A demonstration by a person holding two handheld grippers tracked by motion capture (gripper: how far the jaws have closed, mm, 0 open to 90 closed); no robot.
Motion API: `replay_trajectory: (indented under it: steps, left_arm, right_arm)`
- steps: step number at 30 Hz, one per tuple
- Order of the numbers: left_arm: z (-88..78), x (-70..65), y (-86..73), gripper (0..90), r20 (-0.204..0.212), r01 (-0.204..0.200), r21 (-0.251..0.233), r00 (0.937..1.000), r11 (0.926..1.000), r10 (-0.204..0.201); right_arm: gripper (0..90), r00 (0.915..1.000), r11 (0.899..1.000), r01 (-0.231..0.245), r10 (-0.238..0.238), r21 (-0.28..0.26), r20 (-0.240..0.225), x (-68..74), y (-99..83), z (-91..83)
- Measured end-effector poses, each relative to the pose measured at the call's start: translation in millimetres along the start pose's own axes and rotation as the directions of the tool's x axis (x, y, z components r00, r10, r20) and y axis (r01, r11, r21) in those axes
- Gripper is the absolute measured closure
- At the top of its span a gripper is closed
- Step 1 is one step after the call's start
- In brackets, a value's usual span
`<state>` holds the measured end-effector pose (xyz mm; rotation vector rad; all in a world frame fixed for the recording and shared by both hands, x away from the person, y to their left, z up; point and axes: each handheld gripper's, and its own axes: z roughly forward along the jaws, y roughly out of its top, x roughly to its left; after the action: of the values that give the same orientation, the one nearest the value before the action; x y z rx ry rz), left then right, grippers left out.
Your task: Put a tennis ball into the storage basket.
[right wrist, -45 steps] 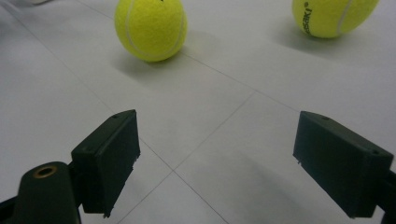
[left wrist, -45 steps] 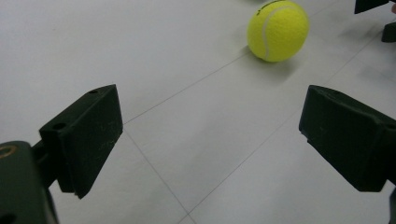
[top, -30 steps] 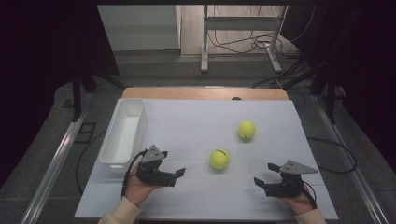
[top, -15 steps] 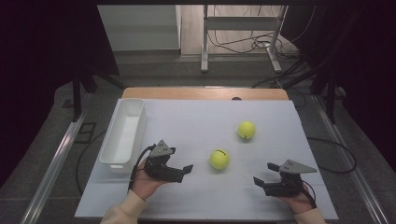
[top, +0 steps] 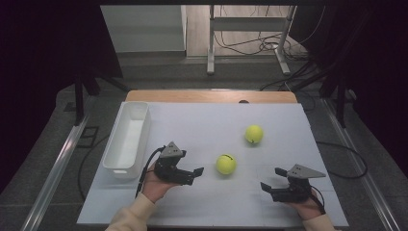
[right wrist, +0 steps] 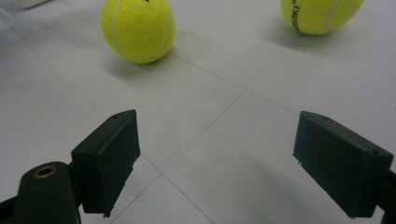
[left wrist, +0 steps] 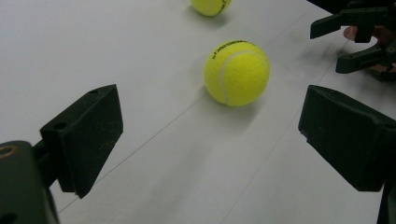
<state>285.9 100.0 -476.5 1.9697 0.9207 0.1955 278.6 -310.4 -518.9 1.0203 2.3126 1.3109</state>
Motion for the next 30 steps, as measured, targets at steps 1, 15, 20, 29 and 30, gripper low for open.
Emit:
replay_trajectory:
  steps: [1, 15, 20, 29, 30]
  left_arm:
    - [1.6, -0.3, 0.9, 7.3, 0.001, -0.001, 0.0, 1.0, 1.0, 0.0]
    - [22.1, -10.5, 19.0, 7.4, 0.028, -0.033, 0.013, 0.9991, 0.9994, 0.032]
    - [28.4, -11.6, 22.9, 7.5, 0.034, -0.044, 0.026, 0.9985, 0.9987, 0.043]
    - [37.0, -11.6, 30.3, 7.4, 0.031, -0.048, 0.033, 0.9984, 0.9983, 0.047]
    - [37.8, -12.0, 31.2, 7.4, 0.032, -0.05, 0.034, 0.9983, 0.9982, 0.048]
  right_arm:
    - [15.2, 1.0, 1.0, -0.001, 0.001, 0.0, -0.001, -0.1, 0.1, -0.3]
    - [15.2, 1.0, 1.0, 0.0, 0.0, 0.001, 0.003, -0.1, 0.0, 0.1]
    - [15.2, 1.0, 1.0, 0.003, -0.003, 0.002, 0.002, 0.1, -0.2, -0.4]
    - [15.2, 1.0, 1.0, 0.0, 0.0, 0.004, 0.006, -0.3, -0.2, -0.4]
    - [15.2, 1.0, 1.0, -0.001, 0.001, 0.004, 0.006, -0.2, -0.2, -0.3]
